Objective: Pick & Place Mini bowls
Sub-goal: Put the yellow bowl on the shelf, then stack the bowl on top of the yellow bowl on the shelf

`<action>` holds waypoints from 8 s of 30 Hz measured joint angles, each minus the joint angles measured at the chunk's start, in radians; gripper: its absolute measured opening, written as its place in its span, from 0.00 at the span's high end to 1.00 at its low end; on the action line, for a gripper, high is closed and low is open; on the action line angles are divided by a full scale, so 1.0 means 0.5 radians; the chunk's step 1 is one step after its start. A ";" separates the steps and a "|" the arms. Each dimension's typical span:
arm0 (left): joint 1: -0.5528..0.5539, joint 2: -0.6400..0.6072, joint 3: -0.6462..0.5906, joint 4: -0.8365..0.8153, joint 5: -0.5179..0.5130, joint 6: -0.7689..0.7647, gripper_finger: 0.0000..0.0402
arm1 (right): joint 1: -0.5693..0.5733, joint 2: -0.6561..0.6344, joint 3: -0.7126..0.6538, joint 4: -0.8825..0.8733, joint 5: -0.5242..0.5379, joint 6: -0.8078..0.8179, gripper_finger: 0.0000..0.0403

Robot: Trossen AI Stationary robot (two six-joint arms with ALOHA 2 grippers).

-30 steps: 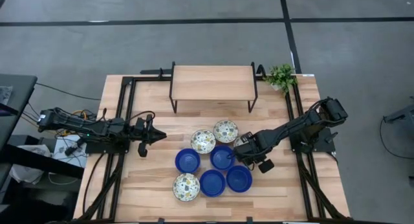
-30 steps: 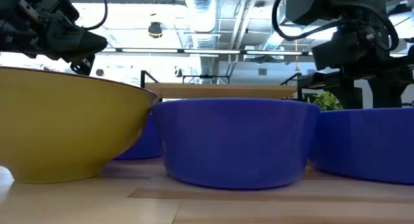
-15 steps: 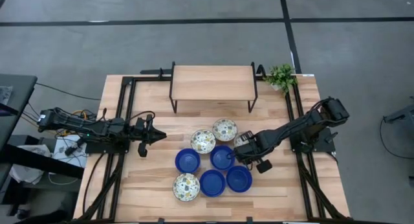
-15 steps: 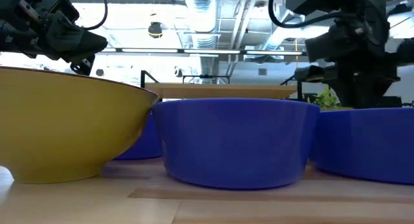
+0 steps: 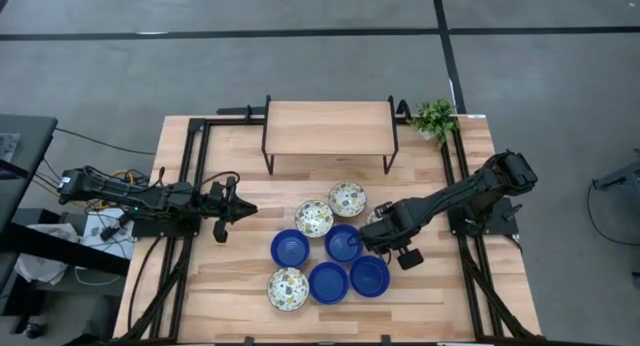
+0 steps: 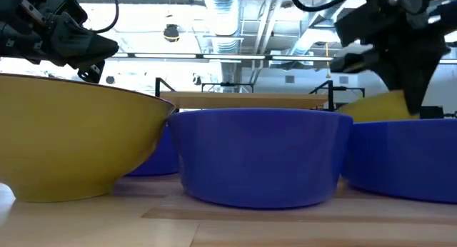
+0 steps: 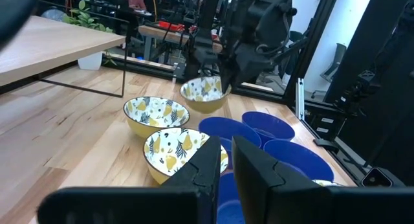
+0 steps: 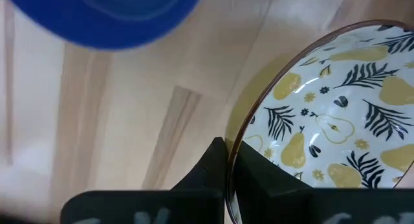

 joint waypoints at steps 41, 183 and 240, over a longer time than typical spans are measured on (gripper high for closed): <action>-0.001 0.005 0.000 0.030 0.000 0.000 0.90 | -0.561 -0.006 0.911 0.925 -2.221 -0.181 1.00; 0.000 0.035 0.000 0.052 -0.001 0.007 0.90 | -1.502 0.227 1.032 -0.227 0.684 -1.625 0.66; 0.000 0.035 0.000 0.059 0.000 0.006 0.90 | 0.096 -0.652 1.031 0.028 0.794 0.206 0.53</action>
